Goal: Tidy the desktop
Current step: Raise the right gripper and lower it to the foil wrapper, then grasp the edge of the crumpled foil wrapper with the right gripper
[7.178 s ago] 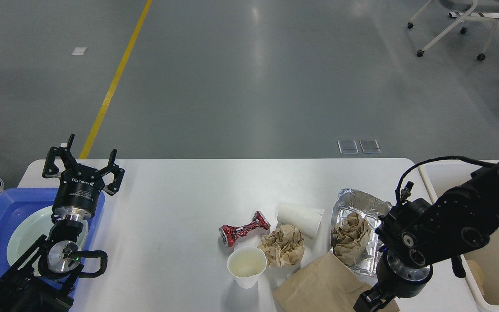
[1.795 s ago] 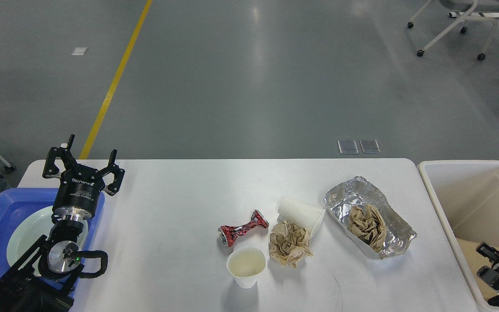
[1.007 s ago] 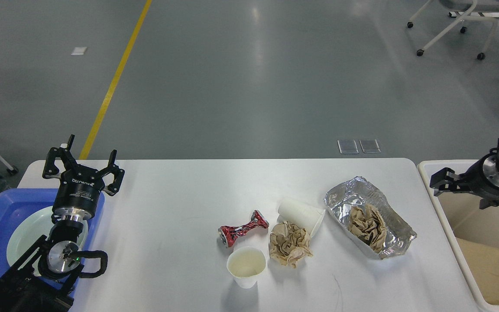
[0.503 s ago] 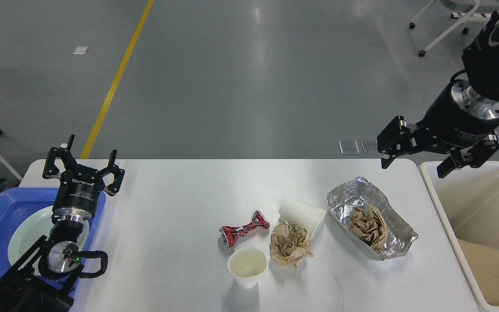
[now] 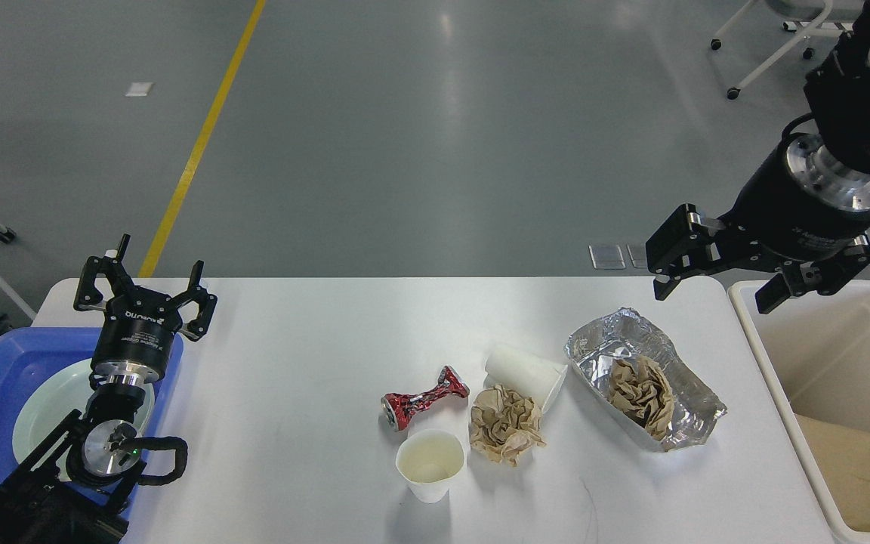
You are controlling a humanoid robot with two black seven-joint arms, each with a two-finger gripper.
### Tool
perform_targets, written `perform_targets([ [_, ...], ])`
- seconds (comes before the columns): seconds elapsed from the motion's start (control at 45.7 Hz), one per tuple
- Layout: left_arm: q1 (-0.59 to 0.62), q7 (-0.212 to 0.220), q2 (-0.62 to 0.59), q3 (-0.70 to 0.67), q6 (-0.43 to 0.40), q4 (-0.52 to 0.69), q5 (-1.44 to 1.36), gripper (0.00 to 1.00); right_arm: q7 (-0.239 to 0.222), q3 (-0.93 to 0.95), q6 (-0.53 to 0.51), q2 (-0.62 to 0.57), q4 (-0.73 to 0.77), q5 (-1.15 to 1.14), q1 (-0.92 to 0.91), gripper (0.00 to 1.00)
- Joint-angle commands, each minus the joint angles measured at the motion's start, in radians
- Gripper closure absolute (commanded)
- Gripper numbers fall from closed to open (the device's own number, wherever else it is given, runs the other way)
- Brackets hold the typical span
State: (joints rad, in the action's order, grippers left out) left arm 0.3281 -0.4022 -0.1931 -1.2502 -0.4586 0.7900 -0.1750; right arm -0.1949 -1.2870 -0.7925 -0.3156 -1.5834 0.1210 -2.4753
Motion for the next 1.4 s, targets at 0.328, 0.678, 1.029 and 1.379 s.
perform_targets([
  [0.328,0.0,0.0,0.001,0.0,0.0,0.0,0.0,0.04,0.0,-0.002,0.127,0.004,0.014,-0.006,0.154,0.0],
  [0.678,0.0,-0.001,0.0,0.0,0.0,0.0,0.0,0.04,0.0,0.0,0.351,-0.043,0.06,0.023,0.458,0.01],
  [1.029,0.0,-0.001,0.0,0.0,0.0,0.0,0.0,0.04,0.005,0.075,0.522,-0.131,0.255,0.153,0.844,0.06],
  [1.379,0.0,-0.001,0.0,0.0,0.0,0.0,0.0,0.04,0.009,0.251,0.524,-0.117,0.549,0.339,1.168,0.18],
])
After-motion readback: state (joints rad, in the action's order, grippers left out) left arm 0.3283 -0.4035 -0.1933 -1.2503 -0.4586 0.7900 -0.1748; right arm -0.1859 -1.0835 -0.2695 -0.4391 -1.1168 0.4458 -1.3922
